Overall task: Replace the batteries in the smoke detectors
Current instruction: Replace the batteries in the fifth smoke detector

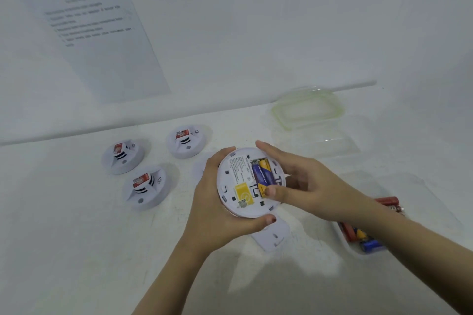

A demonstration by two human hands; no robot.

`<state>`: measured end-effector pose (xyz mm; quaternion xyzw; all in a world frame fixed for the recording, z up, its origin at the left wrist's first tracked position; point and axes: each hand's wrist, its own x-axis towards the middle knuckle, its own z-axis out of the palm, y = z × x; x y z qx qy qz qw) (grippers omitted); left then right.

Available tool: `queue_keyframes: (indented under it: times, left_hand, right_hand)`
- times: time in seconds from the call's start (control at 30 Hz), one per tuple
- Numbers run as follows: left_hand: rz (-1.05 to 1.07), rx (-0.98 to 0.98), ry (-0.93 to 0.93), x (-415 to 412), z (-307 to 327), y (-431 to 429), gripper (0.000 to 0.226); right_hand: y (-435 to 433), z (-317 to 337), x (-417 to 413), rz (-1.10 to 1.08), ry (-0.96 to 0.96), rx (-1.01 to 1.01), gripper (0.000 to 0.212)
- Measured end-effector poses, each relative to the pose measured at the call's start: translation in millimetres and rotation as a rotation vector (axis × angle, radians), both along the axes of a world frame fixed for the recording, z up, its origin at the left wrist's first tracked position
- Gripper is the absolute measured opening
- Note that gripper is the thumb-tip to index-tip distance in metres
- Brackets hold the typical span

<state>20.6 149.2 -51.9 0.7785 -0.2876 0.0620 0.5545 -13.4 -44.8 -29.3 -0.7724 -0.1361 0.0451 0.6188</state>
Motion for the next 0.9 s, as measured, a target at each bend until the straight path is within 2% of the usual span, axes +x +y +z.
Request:
queue_keyframes:
  times: [0.27, 0.37, 0.47, 0.53, 0.63, 0.7, 0.8, 0.9]
  left_hand:
    - [-0.047, 0.034, 0.031, -13.0, 0.5, 34.2, 0.094]
    - [-0.058, 0.05, 0.069, -18.4, -4.0, 45.4, 0.093]
    - [-0.06, 0.046, 0.103, -22.3, -13.5, 58.2, 0.093]
    - [-0.063, 0.051, 0.13, -24.3, -21.0, 67.5, 0.093]
    - [-0.06, 0.064, 0.17, -26.2, -29.9, 81.9, 0.093]
    - [-0.067, 0.093, 0.182, -26.5, -35.6, 92.0, 0.094]
    - [-0.086, 0.136, 0.199, -27.0, -45.2, 104.6, 0.096]
    - [-0.042, 0.188, 0.132, -27.4, -55.4, 112.2, 0.101]
  right_hand:
    - [43.1, -17.7, -15.2, -0.12, 0.045, 0.121, 0.064]
    - [54.7, -24.1, -21.5, -0.128, 0.075, 0.101, 0.062]
    - [64.7, -32.7, -27.3, -0.17, 0.081, 0.03, 0.05]
    - [69.0, -36.8, -32.8, -0.296, 0.087, -0.105, 0.042]
    - [68.4, -51.3, -42.3, -0.436, 0.015, -0.694, 0.057]
    - [69.4, -65.0, -47.6, -0.456, -0.05, -0.904, 0.069]
    - [71.3, -70.8, -52.3, -0.479, -0.043, -0.853, 0.067]
    - [75.5, -65.1, -57.0, -0.51, 0.01, -0.677, 0.068]
